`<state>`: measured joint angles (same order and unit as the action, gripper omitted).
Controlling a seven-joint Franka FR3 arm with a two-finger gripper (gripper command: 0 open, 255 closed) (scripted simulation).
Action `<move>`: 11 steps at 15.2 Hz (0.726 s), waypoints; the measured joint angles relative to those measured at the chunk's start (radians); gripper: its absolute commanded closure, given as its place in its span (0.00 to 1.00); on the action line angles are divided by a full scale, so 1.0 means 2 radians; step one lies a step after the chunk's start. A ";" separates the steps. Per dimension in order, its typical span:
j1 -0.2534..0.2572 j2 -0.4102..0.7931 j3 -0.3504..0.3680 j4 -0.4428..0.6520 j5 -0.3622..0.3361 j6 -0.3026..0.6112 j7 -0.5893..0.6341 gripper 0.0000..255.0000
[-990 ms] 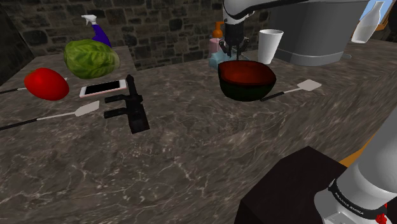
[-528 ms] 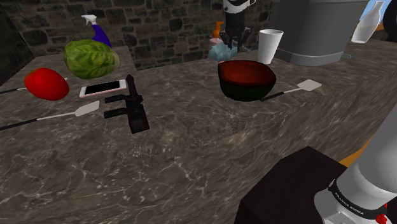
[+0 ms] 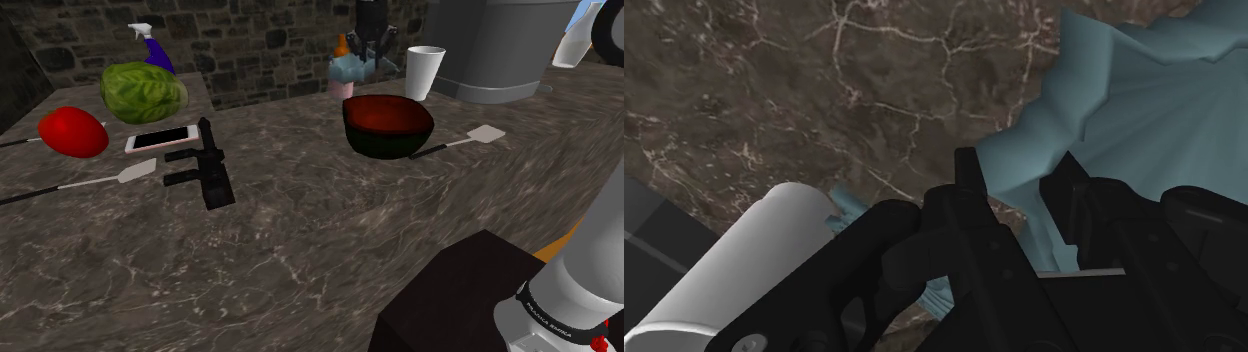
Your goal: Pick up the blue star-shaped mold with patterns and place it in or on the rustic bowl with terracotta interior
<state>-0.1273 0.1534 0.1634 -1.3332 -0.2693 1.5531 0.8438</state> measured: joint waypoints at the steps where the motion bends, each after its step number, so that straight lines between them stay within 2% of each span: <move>1: 0.001 0.007 0.000 0.017 -0.001 -0.010 -0.001 1.00; 11: 0.013 0.056 0.002 0.156 -0.014 -0.100 -0.018 1.00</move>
<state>-0.1012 0.2647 0.1672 -1.0211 -0.2968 1.3538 0.8087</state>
